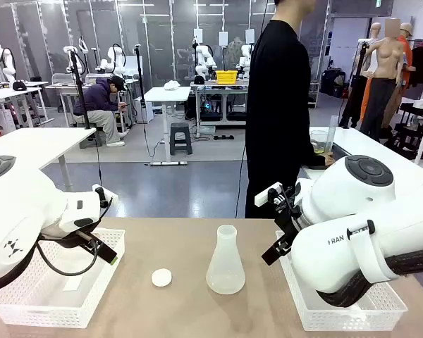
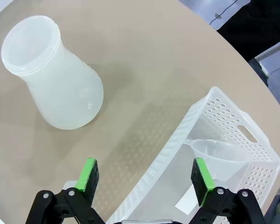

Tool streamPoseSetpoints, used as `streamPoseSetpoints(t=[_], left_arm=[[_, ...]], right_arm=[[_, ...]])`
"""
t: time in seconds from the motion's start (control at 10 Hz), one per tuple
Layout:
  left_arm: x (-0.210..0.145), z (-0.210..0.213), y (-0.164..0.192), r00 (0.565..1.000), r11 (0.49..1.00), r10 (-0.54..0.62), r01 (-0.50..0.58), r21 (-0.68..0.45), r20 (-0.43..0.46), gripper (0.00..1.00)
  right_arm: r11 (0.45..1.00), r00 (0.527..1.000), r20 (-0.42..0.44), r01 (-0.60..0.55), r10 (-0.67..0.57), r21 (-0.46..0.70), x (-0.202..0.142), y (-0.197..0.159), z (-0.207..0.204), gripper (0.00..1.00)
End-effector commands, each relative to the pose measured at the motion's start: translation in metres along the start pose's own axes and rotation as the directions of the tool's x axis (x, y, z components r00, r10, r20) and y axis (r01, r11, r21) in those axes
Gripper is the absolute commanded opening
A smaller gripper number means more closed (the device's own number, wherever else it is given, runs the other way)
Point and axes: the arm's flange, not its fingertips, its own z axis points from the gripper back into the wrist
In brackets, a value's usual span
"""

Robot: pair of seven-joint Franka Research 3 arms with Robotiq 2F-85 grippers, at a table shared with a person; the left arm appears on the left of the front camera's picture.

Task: Prepare the solutions needed for the experiment.
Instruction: Pick up the Plastic Funnel and insert it into the Big flask.

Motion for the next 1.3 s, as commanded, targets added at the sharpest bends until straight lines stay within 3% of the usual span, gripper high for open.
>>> streamPoseSetpoints(t=[0.0, 1.2], left_arm=[[0.0001, 0.0, -0.0002, 1.0, 1.0, 0.0, 0.0, 0.0, 0.0, 1.0], [0.0001, 0.0, -0.0002, 1.0, 1.0, 0.0, 0.0, 0.0, 0.0, 1.0]], right_arm=[[1.0, 1.0, 0.0, 0.0, 0.0, 0.0, 0.0, 0.0, 0.0, 1.0], [1.0, 1.0, 0.0, 0.0, 0.0, 0.0, 0.0, 0.0, 0.0, 1.0]])
